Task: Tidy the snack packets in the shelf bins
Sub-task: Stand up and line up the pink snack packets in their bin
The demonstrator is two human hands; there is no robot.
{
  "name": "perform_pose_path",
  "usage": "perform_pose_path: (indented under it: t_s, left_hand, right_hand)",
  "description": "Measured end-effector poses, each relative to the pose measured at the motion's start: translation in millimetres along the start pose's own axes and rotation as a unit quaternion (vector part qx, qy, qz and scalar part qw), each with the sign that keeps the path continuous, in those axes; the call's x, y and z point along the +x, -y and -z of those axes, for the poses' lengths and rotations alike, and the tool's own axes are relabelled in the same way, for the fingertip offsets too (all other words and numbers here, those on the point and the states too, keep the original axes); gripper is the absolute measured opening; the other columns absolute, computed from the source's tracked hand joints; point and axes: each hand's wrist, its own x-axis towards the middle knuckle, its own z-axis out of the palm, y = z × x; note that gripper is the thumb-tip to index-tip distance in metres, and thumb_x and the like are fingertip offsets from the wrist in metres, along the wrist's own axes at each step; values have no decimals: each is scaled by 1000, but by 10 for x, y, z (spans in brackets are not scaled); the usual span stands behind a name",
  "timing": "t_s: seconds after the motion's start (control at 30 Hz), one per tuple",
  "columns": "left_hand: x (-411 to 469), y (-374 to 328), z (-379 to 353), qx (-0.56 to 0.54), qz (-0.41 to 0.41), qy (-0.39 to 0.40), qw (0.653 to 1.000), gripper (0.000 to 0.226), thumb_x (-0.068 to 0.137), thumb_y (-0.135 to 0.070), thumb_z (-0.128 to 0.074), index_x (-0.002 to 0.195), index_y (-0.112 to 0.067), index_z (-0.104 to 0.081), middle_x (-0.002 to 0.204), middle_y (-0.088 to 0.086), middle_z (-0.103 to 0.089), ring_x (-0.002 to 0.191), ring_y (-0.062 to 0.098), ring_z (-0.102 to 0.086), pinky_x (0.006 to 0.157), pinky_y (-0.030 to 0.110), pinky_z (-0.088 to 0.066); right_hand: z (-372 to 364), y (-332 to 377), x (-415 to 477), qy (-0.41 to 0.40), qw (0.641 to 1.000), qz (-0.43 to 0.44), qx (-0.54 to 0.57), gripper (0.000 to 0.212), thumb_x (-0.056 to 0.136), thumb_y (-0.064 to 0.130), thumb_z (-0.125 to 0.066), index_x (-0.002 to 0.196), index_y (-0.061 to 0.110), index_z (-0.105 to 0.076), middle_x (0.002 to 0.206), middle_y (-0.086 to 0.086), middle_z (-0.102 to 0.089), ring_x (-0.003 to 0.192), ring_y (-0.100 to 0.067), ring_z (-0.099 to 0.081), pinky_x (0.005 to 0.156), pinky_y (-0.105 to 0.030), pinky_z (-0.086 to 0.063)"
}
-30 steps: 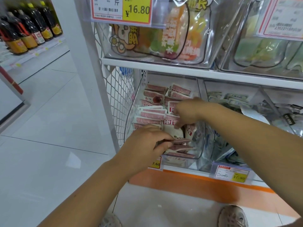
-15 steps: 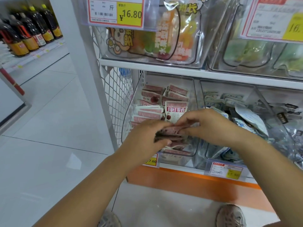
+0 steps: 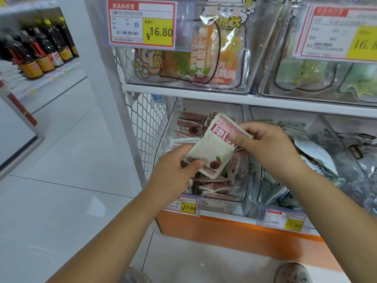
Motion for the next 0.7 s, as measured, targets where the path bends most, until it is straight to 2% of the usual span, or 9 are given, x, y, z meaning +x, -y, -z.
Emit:
perform_pose_path:
  t_s: [0.1, 0.23, 0.3, 0.37, 0.47, 0.53, 0.57, 0.63, 0.7]
  left_hand:
    - [2, 13, 35, -42, 22, -17, 999, 29, 90, -18, -65, 111, -37, -65, 92, -7, -72, 78, 17, -69, 67, 47, -59]
    - [10, 17, 55, -84, 40, -1, 996, 28, 90, -16, -65, 110, -35, -68, 92, -3, -74, 82, 22, -72, 73, 49, -59]
    - [10, -17, 57, -90, 33, -2, 995, 29, 90, -13, -64, 106, -38, -67, 91, -6, -74, 82, 20, -72, 73, 43, -60]
    - [-12, -56, 53, -92, 6, -31, 995, 31, 88, -11, -66, 106, -36, -68, 94, -6, -73, 82, 15, -71, 69, 32, -60]
    - [-30, -37, 61, 86, -121, -144, 978, 30, 84, -11, -70, 112, -24, -70, 100, -11, -66, 85, -6, -62, 74, 8, -48]
    - [-40, -9, 59, 164, -174, -176, 955, 31, 83, -11, -71, 113, -20, -70, 101, -14, -60, 85, -13, -56, 73, 3, -43]
    - [-40, 7, 64, 183, -185, -168, 951, 31, 83, -12, -71, 113, -21, -70, 103, -15, -59, 86, -10, -55, 73, 5, -46]
    - [-35, 41, 84, 194, -171, -113, 959, 36, 82, -21, -73, 117, -27, -67, 114, -19, -56, 96, -5, -53, 80, 11, -50]
    - [-39, 56, 118, 161, -113, -32, 980, 47, 77, -42, -72, 123, -36, -62, 126, -25, -46, 110, -8, -45, 90, 9, -45]
  right_hand:
    - [-6, -12, -3, 29, 999, -24, 15, 11, 88, 12, -64, 94, 15, -73, 87, 0, -75, 73, -17, -70, 63, -25, -58]
    - [-2, -16, -5, 13, 1000, -22, -2, 11, 87, 12, -66, 96, 14, -72, 78, -4, -74, 62, -22, -66, 58, -29, -59]
    - [3, 2, -10, 12, 1000, -20, 3, 12, 86, 12, -66, 97, 14, -72, 80, -7, -74, 62, -22, -66, 57, -29, -58]
    - [23, 10, -14, 17, 1000, -20, 0, 14, 85, 16, -68, 98, 19, -73, 90, -7, -73, 72, -27, -68, 65, -33, -59]
    - [-4, 3, -48, 74, 992, -77, 69, 36, 76, 37, -68, 109, 22, -70, 109, -3, -70, 86, -27, -72, 73, -33, -60]
    - [-54, -6, -63, 99, 982, -109, 122, 51, 71, 45, -66, 114, 17, -68, 116, -3, -68, 93, -28, -71, 80, -34, -58]
    - [-71, -19, -64, 101, 977, -110, 154, 50, 73, 41, -67, 114, 12, -66, 116, -7, -68, 96, -29, -70, 83, -35, -57]
    - [-90, -37, -67, 91, 971, -108, 194, 35, 82, 18, -66, 114, 5, -64, 113, -15, -68, 101, -28, -68, 86, -33, -56]
    - [-83, -76, -65, 80, 980, -99, 153, 34, 85, -6, -60, 116, 8, -63, 115, -14, -67, 101, -24, -67, 83, -28, -56]
